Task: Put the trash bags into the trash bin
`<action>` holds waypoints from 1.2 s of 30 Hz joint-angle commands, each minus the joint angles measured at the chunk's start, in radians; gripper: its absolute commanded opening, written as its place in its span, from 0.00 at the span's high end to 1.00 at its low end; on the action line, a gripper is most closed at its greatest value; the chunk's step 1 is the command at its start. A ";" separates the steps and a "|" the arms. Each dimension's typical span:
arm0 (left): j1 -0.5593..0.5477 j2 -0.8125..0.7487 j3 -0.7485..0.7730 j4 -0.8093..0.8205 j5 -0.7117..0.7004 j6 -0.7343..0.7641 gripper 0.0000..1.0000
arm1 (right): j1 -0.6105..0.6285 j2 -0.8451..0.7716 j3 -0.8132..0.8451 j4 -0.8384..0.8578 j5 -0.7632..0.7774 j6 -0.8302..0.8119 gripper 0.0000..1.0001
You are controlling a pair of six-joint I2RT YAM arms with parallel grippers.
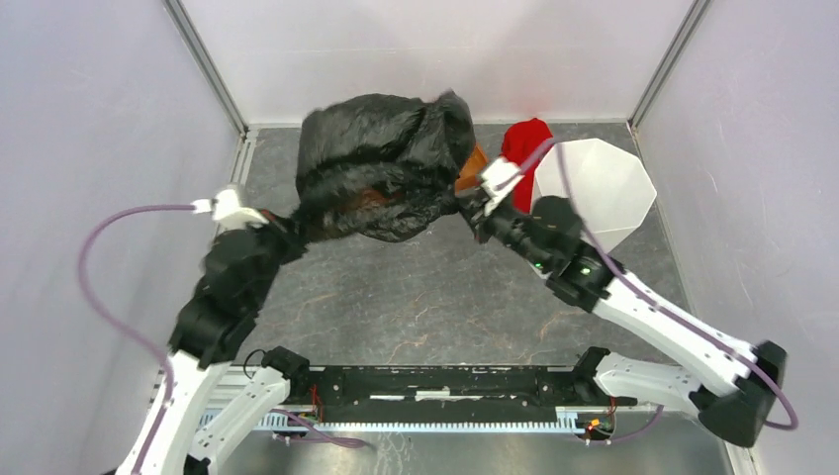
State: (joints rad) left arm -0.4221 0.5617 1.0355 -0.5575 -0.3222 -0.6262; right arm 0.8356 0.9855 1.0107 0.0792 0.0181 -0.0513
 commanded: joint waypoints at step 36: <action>-0.006 0.400 0.245 -0.127 0.590 0.478 0.00 | -0.060 0.233 0.396 -0.245 -0.184 -0.031 1.00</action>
State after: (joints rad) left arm -0.4229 0.8711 1.2358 -0.7216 0.1875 -0.2829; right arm 0.7776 1.2221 1.3594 -0.1642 -0.1139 -0.0605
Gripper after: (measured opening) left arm 0.996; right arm 0.006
